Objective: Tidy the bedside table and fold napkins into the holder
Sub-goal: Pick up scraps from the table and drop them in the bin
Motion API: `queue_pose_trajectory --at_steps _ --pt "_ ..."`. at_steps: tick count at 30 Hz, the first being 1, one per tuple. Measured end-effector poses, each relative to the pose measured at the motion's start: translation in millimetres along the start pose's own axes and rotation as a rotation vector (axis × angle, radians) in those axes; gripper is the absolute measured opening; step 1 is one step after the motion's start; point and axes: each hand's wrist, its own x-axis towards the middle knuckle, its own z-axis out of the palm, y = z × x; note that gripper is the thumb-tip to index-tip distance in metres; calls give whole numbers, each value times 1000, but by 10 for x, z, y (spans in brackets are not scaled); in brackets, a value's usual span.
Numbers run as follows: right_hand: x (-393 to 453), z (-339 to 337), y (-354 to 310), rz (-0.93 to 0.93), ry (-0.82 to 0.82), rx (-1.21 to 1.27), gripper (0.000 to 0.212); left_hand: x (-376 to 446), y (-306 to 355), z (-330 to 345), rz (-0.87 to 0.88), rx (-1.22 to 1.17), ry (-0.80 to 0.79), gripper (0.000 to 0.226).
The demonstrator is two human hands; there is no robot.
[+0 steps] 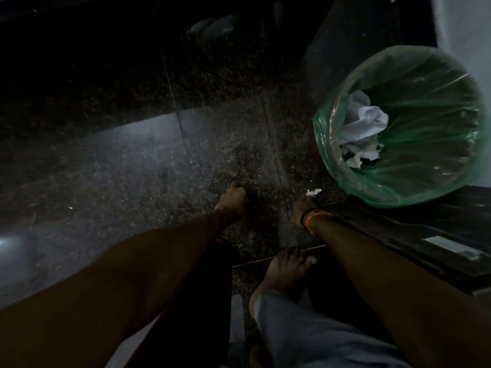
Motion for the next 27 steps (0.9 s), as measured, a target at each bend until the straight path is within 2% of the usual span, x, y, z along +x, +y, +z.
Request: queue_pose_trajectory --at_steps 1,4,6,7,9,11,13,16,18,20,21,23,27 --pt "-34 -12 40 4 21 23 43 -32 66 -42 1 -9 1 39" --pt "-78 -95 99 11 27 311 46 -66 251 -143 44 -59 78 67" --pt "-196 -221 103 -35 71 452 47 -117 422 -229 9 -56 107 53" --pt "-233 -280 114 -51 96 500 42 -130 497 -270 6 -63 124 43" --pt "-300 -382 108 -97 138 547 16 -202 657 -397 38 -98 148 32" --pt "-446 -508 69 -148 204 607 12 -286 794 -552 63 -121 168 27" --pt "-672 -659 48 -165 334 677 17 -316 899 -695 91 -121 163 29" --pt "-1042 -884 32 -168 559 733 12 -122 920 -822 83 -174 185 55" --pt "-1269 -993 75 -135 682 808 6 -70 989 -917 65 -192 221 61" --pt "-1443 -1078 156 -94 819 964 16 -212 1182 -1086 81 -187 271 57" --pt "-1558 -1119 203 -54 901 1039 18 -408 1354 -1214 103 -190 284 47" --pt "-1777 -1200 319 61 1042 1201 9 -797 1709 -1426 171 -193 312 22" --pt "-2054 -1228 629 292 1155 1311 7 -1093 2179 -1580 338 -229 378 33"
